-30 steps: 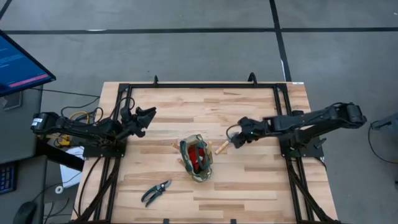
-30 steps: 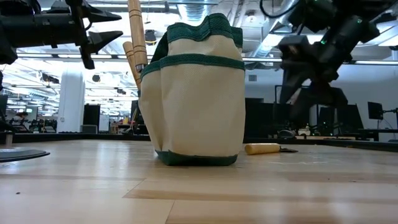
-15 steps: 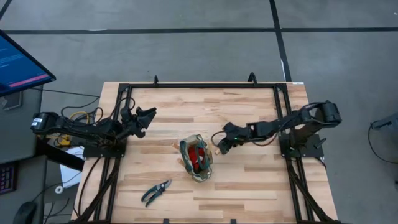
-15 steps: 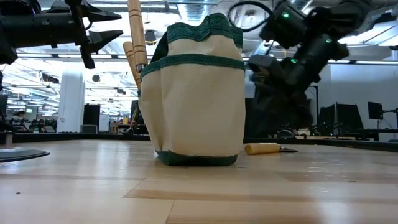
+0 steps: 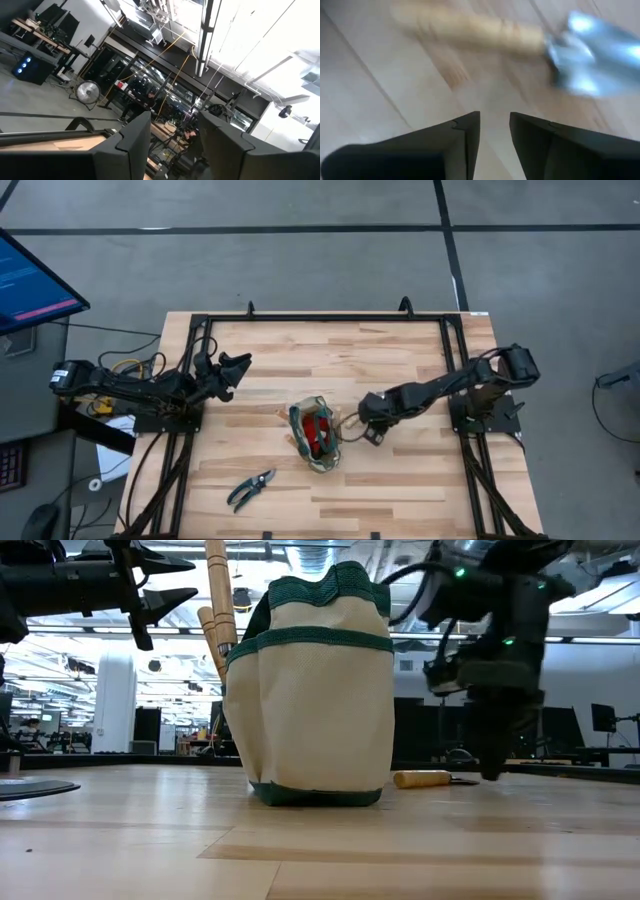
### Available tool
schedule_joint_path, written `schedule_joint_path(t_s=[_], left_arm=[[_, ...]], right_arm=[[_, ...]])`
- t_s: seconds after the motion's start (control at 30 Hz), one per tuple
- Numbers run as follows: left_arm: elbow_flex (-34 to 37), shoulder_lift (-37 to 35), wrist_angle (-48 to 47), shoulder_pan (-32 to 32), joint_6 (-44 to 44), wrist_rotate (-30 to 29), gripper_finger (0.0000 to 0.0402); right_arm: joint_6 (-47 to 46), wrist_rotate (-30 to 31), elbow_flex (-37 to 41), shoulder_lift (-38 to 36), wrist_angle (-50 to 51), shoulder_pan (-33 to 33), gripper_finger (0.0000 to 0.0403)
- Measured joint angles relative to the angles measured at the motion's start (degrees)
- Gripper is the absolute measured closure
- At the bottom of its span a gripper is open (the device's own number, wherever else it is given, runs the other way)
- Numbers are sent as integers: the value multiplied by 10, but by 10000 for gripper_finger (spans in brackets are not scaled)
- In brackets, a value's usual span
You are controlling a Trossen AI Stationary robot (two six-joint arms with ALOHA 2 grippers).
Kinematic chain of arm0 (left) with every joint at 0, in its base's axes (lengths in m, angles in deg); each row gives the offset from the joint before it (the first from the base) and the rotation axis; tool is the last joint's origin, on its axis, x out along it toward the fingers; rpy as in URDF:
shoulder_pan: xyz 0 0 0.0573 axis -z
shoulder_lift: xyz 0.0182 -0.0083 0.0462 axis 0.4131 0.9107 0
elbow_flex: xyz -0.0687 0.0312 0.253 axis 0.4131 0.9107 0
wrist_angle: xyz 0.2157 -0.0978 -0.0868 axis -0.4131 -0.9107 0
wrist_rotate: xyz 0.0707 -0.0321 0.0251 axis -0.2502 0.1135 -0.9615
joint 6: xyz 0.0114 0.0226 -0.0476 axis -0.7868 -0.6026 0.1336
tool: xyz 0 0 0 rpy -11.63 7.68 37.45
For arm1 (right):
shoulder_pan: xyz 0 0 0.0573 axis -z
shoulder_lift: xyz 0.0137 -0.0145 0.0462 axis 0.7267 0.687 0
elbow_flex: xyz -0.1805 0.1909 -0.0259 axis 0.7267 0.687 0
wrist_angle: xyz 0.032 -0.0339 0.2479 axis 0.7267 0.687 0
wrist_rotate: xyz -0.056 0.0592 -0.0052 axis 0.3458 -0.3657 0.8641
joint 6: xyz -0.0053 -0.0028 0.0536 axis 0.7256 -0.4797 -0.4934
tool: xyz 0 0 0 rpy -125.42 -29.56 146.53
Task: Pick & Place Garden tools in Gardening bag
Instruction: Put the trowel into the gardening bag
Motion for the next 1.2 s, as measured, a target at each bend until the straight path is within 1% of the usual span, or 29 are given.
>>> schedule_joint_path(t_s=[0.1, 0.13, 0.27, 0.37, 0.43, 0.5, 0.57, 0.6, 0.73, 0.87, 1.03, 1.2], left_arm=[[0, 0, 0, 0, -2, 0, 236], [0, 0, 0, 0, -2, 0, 236], [0, 1, 0, 0, -2, 0, 236], [0, 3, 0, 0, -2, 0, 236], [0, 2, 1, 0, 0, 0, 236], [0, 5, 2, 0, 9, 0, 236], [0, 7, 2, 0, 11, 0, 236], [0, 10, 2, 0, 11, 0, 236], [0, 12, 4, 0, 14, 0, 236], [0, 15, 5, 0, 15, 0, 236], [0, 15, 6, 0, 15, 0, 236], [0, 15, 9, 0, 15, 0, 236]], right_arm=[[-1, 14, 1, -25, -8, -16, 303], [3, 25, 0, -37, -34, -18, 303], [29, 108, -1, -67, -128, -11, 307], [67, 137, -1, -66, -167, 2, 317], [91, 138, 0, -61, -169, 9, 324], [118, 139, -1, -40, -191, 13, 331], [150, 139, 2, -27, -187, 15, 335], [162, 139, 1, -17, -207, 15, 336], [184, 132, 1, 15, -224, 14, 338], [186, 121, 1, 41, -233, 13, 338], [186, 76, 0, 58, -231, 2, 338], [169, 64, 0, 42, -175, -25, 338]])
